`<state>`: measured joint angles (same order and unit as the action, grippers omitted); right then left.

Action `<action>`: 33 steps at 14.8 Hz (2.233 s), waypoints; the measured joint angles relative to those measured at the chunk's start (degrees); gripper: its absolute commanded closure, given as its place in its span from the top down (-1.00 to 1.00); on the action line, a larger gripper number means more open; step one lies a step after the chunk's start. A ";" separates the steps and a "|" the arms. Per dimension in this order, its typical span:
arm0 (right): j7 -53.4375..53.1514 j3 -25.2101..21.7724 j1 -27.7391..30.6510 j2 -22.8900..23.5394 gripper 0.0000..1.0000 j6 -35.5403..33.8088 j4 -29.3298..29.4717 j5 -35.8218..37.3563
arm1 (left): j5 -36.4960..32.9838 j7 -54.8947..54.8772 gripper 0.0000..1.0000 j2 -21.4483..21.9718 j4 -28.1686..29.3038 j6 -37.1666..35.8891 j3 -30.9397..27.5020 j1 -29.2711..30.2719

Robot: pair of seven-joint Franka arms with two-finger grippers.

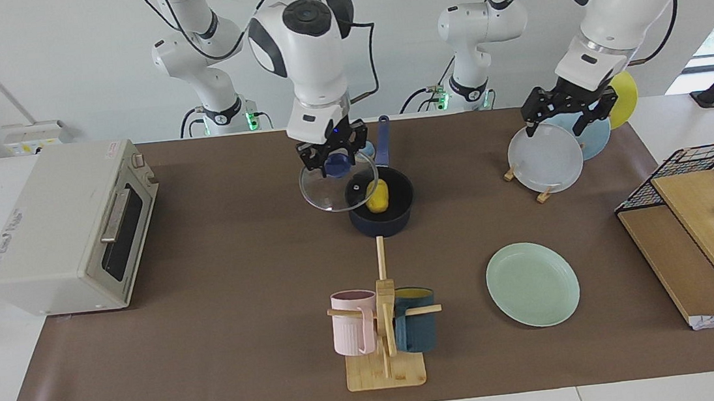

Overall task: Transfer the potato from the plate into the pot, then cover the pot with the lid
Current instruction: 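Carry the glass lid over the saucepan and lower it with the right gripper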

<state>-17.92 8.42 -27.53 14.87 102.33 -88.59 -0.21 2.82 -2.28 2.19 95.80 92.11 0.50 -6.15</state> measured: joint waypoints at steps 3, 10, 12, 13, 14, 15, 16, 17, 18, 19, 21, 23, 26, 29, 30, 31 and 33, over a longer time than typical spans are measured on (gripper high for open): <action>-7.66 -0.03 -5.41 6.54 -1.00 0.63 4.31 2.58 | -0.36 -0.55 1.00 0.00 0.00 -1.77 0.25 0.68; -10.60 -0.20 -7.42 10.33 -1.00 4.70 7.40 2.81 | -0.96 -0.55 1.00 0.70 -0.52 -2.55 0.25 0.68; -10.60 -0.19 -7.47 10.75 -1.00 5.97 6.77 2.81 | -1.61 -0.55 1.00 1.60 -0.85 -3.08 0.26 0.68; -10.60 -0.19 -7.47 10.87 -1.00 6.58 6.07 2.81 | -1.81 -0.55 1.00 2.44 -0.99 -3.59 0.26 0.68; -10.60 -0.20 -7.47 10.96 -1.00 6.82 5.40 2.81 | -1.92 -0.55 1.00 3.42 -1.03 -4.45 0.26 0.68; -10.60 -0.24 -7.46 10.98 -1.00 6.82 4.94 2.81 | -2.01 -0.55 1.00 4.41 -1.03 -5.31 0.26 0.68; -10.60 -0.26 -7.45 10.97 -1.00 6.82 4.65 2.81 | -2.07 -0.55 1.00 5.28 -1.02 -5.88 0.27 0.68; -10.60 -0.26 -7.44 10.97 -1.00 6.81 4.45 2.81 | -2.08 -0.55 1.00 5.89 -0.99 -6.13 0.27 0.67; -10.60 -0.26 -7.45 10.97 -1.00 6.81 4.37 2.81 | -2.09 -0.55 1.00 6.11 -0.98 -6.10 0.27 0.66; -10.60 -0.25 -7.45 10.96 -1.00 6.73 4.35 2.81 | -2.10 -0.55 1.00 5.97 -0.97 -6.00 0.24 0.66; -10.60 -0.25 -7.47 10.94 -1.00 6.44 4.19 2.81 | -2.13 -0.55 1.00 4.82 -1.66 -5.78 -0.02 0.66; -10.60 -0.25 -7.47 10.81 -1.00 6.21 3.79 2.81 | -2.68 -0.55 1.00 2.39 -4.46 -5.91 -0.17 0.66; -10.60 -0.25 -7.47 10.17 -1.00 6.19 2.82 2.86 | -3.58 -0.55 1.00 -1.04 -8.52 -6.39 0.01 0.63; -10.60 -0.25 -7.47 9.50 -1.00 5.81 2.22 2.86 | -3.61 -0.55 1.00 -1.32 -8.09 -7.08 0.07 0.63; -10.60 -0.25 -7.47 9.24 -1.00 5.58 2.03 2.86 | -3.62 -0.55 1.00 -1.22 -8.03 -7.34 0.04 0.64; -10.60 -0.25 -7.48 8.95 -1.00 5.50 1.65 2.86 | -3.64 -0.55 1.00 -1.06 -7.84 -7.46 -0.03 0.65; -10.61 -0.23 -7.52 8.52 -1.00 5.52 0.68 2.86 | -3.65 -0.55 1.00 -0.65 -7.26 -7.48 -0.19 0.66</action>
<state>-28.53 8.20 -35.05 23.39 107.85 -87.91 2.66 -0.83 -2.83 1.54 88.54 84.63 0.31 -5.49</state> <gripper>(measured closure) 0.344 0.000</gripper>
